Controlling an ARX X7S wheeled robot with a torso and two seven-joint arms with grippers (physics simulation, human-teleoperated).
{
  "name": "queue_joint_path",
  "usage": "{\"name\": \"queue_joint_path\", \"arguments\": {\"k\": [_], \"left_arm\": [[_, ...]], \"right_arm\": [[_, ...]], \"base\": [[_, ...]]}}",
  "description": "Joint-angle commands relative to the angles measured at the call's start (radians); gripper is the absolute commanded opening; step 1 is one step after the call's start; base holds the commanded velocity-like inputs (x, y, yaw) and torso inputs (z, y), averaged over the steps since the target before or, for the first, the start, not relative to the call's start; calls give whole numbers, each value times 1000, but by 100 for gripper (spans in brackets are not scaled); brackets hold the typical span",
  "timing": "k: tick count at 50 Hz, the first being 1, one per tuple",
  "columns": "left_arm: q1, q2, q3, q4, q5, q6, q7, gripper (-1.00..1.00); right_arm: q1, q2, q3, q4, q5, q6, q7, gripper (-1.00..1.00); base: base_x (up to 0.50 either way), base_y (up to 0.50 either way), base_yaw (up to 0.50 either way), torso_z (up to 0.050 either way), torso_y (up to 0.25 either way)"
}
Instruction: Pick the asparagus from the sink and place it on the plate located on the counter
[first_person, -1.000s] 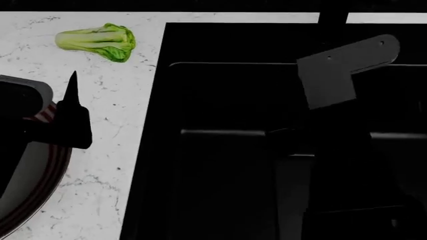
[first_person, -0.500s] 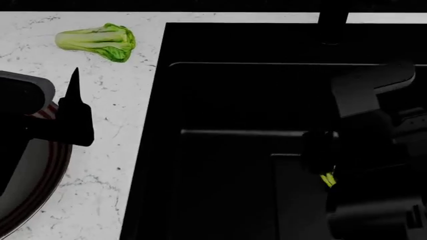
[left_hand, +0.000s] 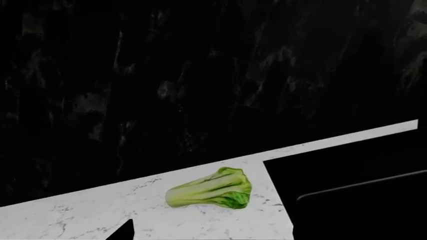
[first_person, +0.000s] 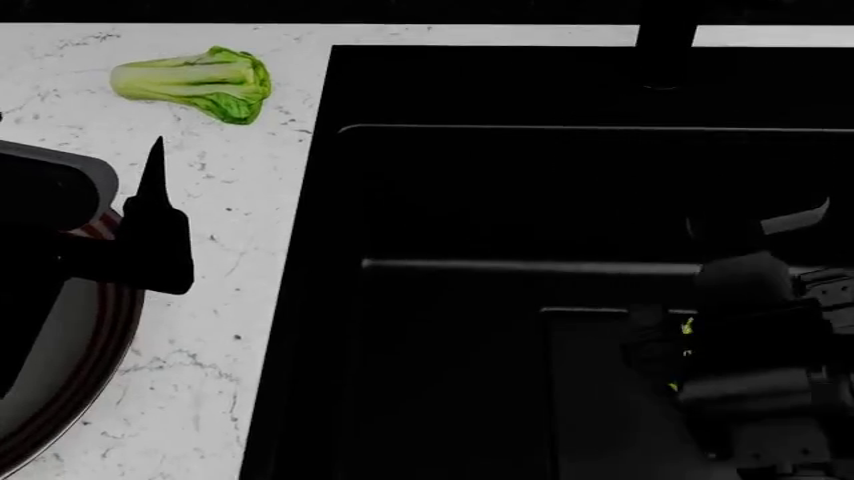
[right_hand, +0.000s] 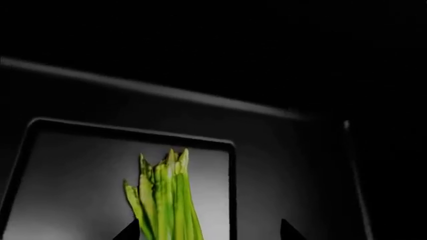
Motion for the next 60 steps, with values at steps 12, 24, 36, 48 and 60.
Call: {"name": "queue_joint_path", "arguments": {"k": [12,24,36,48,60], "left_arm": [[3,-15,7,19,-12,-3,-6,100],[3,-19,6,22,-21,-6,-13,100],[6,-23,3,25,-30,-6,-18,100],[11,-27,-2,34,-39,-9,-23,100],[7,-32,0,43,-46,-22,-27,100]], "right_arm": [[132,-54,-44,542,-2,-276,-40,100],[114,-55,-48,566,13,-266,-46,100],[86,-59,-65,567,23,-251,-46,100],[57,-53,-76,568,35,-243,-20,100],[42,-55,-87,568,43,-233,-17,100]], "base": [[0,0,0,0,0],[0,0,0,0,0],[0,0,0,0,0],[0,0,0,0,0],[0,0,0,0,0]]}}
